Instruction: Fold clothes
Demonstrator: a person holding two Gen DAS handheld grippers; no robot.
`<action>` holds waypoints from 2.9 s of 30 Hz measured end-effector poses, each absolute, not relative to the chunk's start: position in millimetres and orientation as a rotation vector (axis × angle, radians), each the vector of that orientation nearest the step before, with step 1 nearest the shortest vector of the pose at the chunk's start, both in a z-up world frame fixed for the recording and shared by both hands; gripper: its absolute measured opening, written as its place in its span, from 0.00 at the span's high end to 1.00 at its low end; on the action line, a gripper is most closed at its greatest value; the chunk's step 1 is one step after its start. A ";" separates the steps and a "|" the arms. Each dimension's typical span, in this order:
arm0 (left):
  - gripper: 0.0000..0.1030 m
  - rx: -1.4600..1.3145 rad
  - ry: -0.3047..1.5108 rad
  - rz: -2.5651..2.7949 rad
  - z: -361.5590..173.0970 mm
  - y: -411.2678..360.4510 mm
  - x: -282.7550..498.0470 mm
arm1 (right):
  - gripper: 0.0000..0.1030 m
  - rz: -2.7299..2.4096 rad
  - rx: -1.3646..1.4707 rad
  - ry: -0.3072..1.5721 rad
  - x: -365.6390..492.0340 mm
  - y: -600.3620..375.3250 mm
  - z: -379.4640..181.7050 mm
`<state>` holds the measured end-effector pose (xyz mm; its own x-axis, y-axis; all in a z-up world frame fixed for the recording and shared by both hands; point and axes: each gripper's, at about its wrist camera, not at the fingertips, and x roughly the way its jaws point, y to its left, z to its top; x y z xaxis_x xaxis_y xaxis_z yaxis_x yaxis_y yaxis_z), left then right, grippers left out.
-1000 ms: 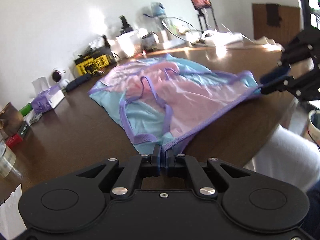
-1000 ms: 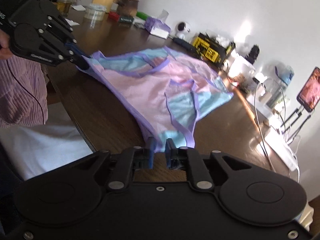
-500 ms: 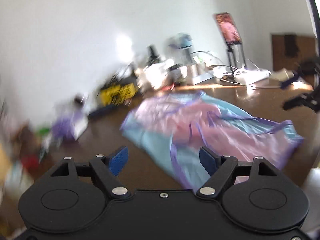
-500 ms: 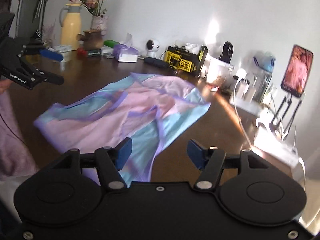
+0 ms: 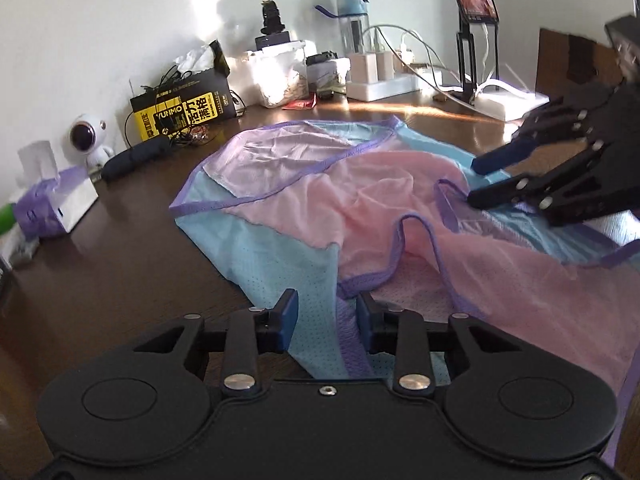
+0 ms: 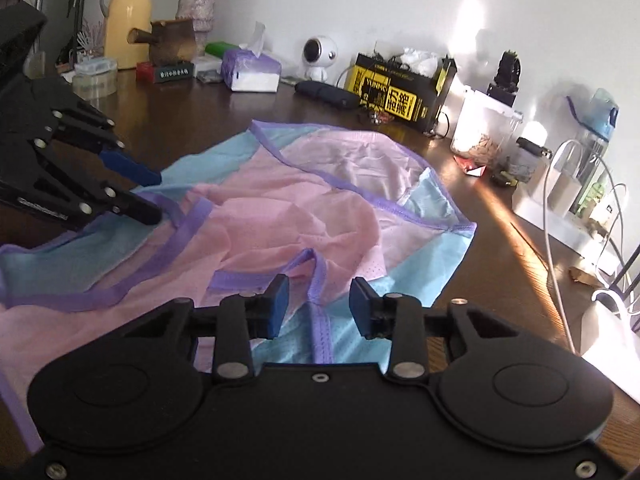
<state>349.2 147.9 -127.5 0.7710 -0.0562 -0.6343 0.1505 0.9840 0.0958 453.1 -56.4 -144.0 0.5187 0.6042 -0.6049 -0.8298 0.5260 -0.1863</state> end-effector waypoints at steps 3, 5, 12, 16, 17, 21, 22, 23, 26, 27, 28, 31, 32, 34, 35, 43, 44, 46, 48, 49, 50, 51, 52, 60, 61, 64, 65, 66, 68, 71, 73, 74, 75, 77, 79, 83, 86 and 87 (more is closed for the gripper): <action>0.92 0.082 0.650 -0.050 -126.3 156.4 344.1 | 0.93 0.914 -0.468 0.538 457.4 -57.8 -147.3; 0.93 0.037 0.630 -0.012 -125.7 161.7 341.0 | 0.93 0.899 -0.457 0.539 457.0 -63.1 -146.6; 0.93 -0.061 0.572 0.096 -121.9 171.2 326.8 | 0.93 0.832 -0.375 0.483 454.9 -101.6 -133.6; 0.93 -0.103 0.560 0.151 -122.6 174.7 326.0 | 0.92 0.768 -0.320 0.520 464.8 -115.8 -139.7; 0.92 -0.117 0.560 0.169 -122.2 176.3 327.0 | 0.89 0.754 -0.312 0.528 465.6 -116.5 -141.0; 0.91 -0.094 0.543 0.198 -113.9 172.8 321.2 | 0.78 0.774 -0.262 0.530 456.2 -119.5 -134.3; 0.88 -0.105 0.530 0.215 -106.5 169.4 315.8 | 0.77 0.806 -0.233 0.542 453.7 -120.4 -132.5; 0.85 -0.125 0.524 0.214 -102.8 168.0 312.7 | 0.77 0.846 -0.191 0.578 452.8 -119.9 -132.5; 0.55 -0.266 0.508 0.122 -92.4 162.2 306.6 | 0.77 0.924 -0.106 0.676 456.0 -113.5 -138.6; 0.55 -0.293 0.517 0.064 -92.4 157.3 309.4 | 0.77 0.930 -0.097 0.694 458.1 -109.9 -141.3; 0.54 -0.302 0.533 0.018 -93.8 152.4 313.8 | 0.77 0.926 -0.086 0.707 460.7 -107.0 -143.2; 0.54 -0.309 0.594 -0.056 -100.7 137.2 331.4 | 0.77 0.907 -0.029 0.745 471.6 -100.8 -149.0; 0.55 -0.324 0.623 -0.070 -106.0 133.2 340.6 | 0.77 0.899 -0.007 0.757 475.0 -99.7 -150.7; 0.55 -0.350 0.651 -0.091 -112.0 131.0 348.8 | 0.77 0.894 0.049 0.775 479.9 -100.2 -153.6; 0.58 -0.368 0.666 -0.105 -116.1 130.3 353.6 | 0.77 0.893 0.081 0.782 482.4 -101.1 -154.8; 0.98 -0.386 0.661 -0.135 -126.6 126.9 356.1 | 0.97 0.899 0.079 0.747 483.5 -93.0 -155.4; 0.99 -0.383 0.656 -0.136 -125.6 126.5 354.7 | 0.97 0.906 0.081 0.730 481.9 -94.3 -152.5; 0.99 -0.390 0.633 -0.139 -120.3 126.8 348.7 | 0.97 0.922 0.102 0.711 480.7 -98.2 -146.7; 0.99 -0.405 0.587 -0.145 -110.5 127.1 338.7 | 0.97 0.947 0.132 0.688 478.6 -105.8 -137.7; 0.99 -0.411 0.561 -0.148 -104.8 127.0 333.3 | 0.97 0.965 0.147 0.684 478.0 -110.0 -133.7; 0.99 -0.417 0.536 -0.151 -99.3 126.9 328.0 | 0.97 0.982 0.166 0.681 477.8 -114.3 -129.9; 0.99 -0.426 0.521 -0.154 -95.3 127.3 324.0 | 0.97 0.998 0.190 0.681 478.6 -119.2 -127.0; 0.99 -0.434 0.505 -0.157 -91.3 127.7 319.8 | 0.97 1.014 0.215 0.681 479.5 -124.0 -124.0; 0.99 -0.463 0.517 -0.171 -97.0 127.2 305.2 | 0.95 1.061 0.280 0.775 491.5 -140.7 -132.7; 0.99 -0.475 0.517 -0.170 -98.3 128.0 303.8 | 0.95 1.061 0.272 0.795 491.8 -139.3 -136.7; 0.99 -0.556 0.490 -0.149 -102.4 140.2 298.7 | 0.93 1.010 0.247 0.811 491.0 -139.3 -143.1; 0.99 -0.572 0.487 -0.152 -103.0 143.3 297.8 | 0.82 1.016 0.253 0.813 490.1 -141.3 -143.6; 0.99 -0.587 0.490 -0.153 -104.2 146.1 297.2 | 0.74 1.028 0.258 0.816 488.4 -142.2 -144.3; 0.99 -0.603 0.496 -0.157 -107.5 149.4 296.4 | 0.50 1.079 0.261 0.825 481.7 -138.6 -146.2; 0.99 -0.614 0.487 -0.189 -108.2 148.2 295.2 | 0.47 1.136 0.266 0.861 474.9 -126.0 -151.9; 0.99 -0.635 0.471 -0.228 -107.7 148.3 294.2 | 0.47 1.142 0.295 0.886 476.6 -120.5 -156.8; 0.99 -0.652 0.458 -0.255 -106.3 149.2 293.8 | 0.47 1.141 0.309 0.893 477.8 -118.5 -158.8; 0.99 -0.660 0.451 -0.268 -105.2 149.8 293.4 | 0.47 1.141 0.327 0.900 479.7 -117.2 -161.1; 0.99 -0.672 0.442 -0.279 -104.0 151.3 293.9 | 0.49 1.141 0.379 0.912 487.0 -118.4 -166.5; 0.99 -0.686 0.447 -0.279 -105.9 153.3 295.8 | 0.65 1.143 0.432 0.922 494.1 -119.3 -172.4; 0.99 -0.698 0.450 -0.270 -109.3 153.4 295.8 | 0.97 1.152 0.516 0.930 503.0 -120.6 -180.1; 0.99 -0.713 0.440 -0.276 -109.7 155.7 294.3 | 0.97 1.199 0.591 0.905 503.3 -127.6 -175.0; 0.99 -0.720 0.434 -0.280 -109.6 156.6 293.8 | 0.97 1.211 0.615 0.899 504.3 -131.0 -171.9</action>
